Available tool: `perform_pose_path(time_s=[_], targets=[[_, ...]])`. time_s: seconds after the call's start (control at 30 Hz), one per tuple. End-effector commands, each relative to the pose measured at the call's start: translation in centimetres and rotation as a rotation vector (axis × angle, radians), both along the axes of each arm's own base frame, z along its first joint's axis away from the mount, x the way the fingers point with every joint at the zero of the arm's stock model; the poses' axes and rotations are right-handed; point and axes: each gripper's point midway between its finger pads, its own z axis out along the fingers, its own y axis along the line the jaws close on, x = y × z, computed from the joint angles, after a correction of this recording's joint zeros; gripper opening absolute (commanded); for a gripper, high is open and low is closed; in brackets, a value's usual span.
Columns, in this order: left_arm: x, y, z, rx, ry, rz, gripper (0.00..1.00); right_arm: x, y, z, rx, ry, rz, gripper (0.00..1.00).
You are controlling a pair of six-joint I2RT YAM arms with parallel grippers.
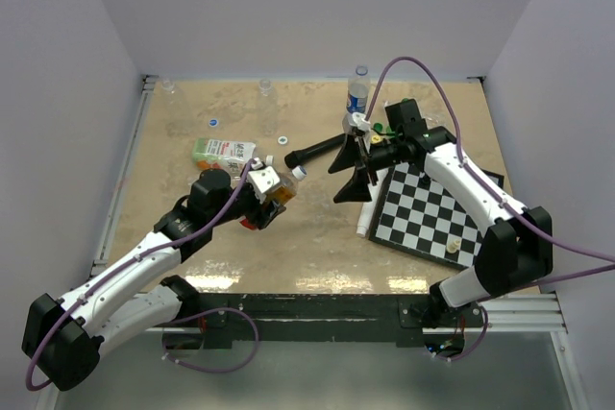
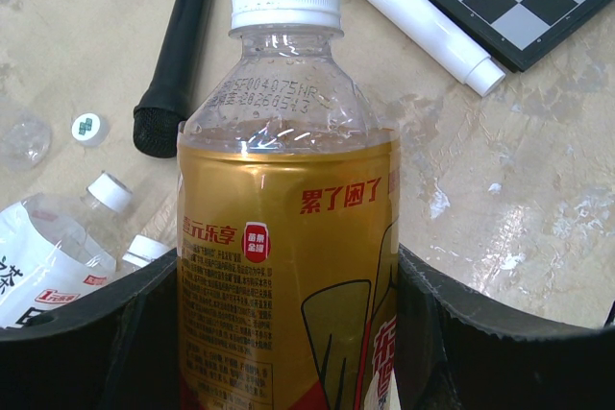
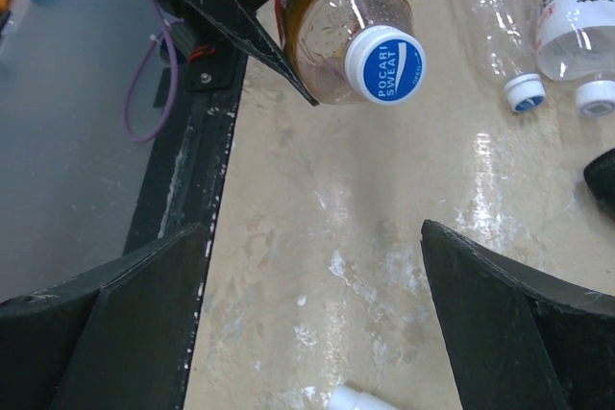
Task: Unscrew the bottle caps
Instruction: Unscrew the bottle cap from the plastic bottle.
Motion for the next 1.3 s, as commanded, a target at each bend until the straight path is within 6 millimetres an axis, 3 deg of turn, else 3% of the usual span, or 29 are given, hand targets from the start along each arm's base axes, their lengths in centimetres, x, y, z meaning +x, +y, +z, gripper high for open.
perform_pose_path(time_s=[0.0,0.3,0.47,0.7,1.27], targets=[[0.1,-0.6,1.1,-0.029,-0.05,-0.032,0.0,-0.9,1.0,1.0,0.073,0.078,0.061,0.97],[-0.3,-0.9,0.9,-0.031,-0.046,-0.059,0.0,-1.0,3.5,0.0,0.025,0.133,0.106,0.92],[-0.7,-1.4,0.7,-0.04,-0.032,-0.093,0.0,0.3,4.0,0.3,-0.003,0.118,0.091,0.89],[-0.8,-1.7,0.2,-0.038,-0.01,-0.109,0.0,0.4,4.9,0.9,-0.022,0.086,0.079,0.83],[-0.9,-1.9,0.1,-0.04,-0.002,-0.12,0.0,0.6,6.0,1.6,-0.031,0.075,0.072,0.56]])
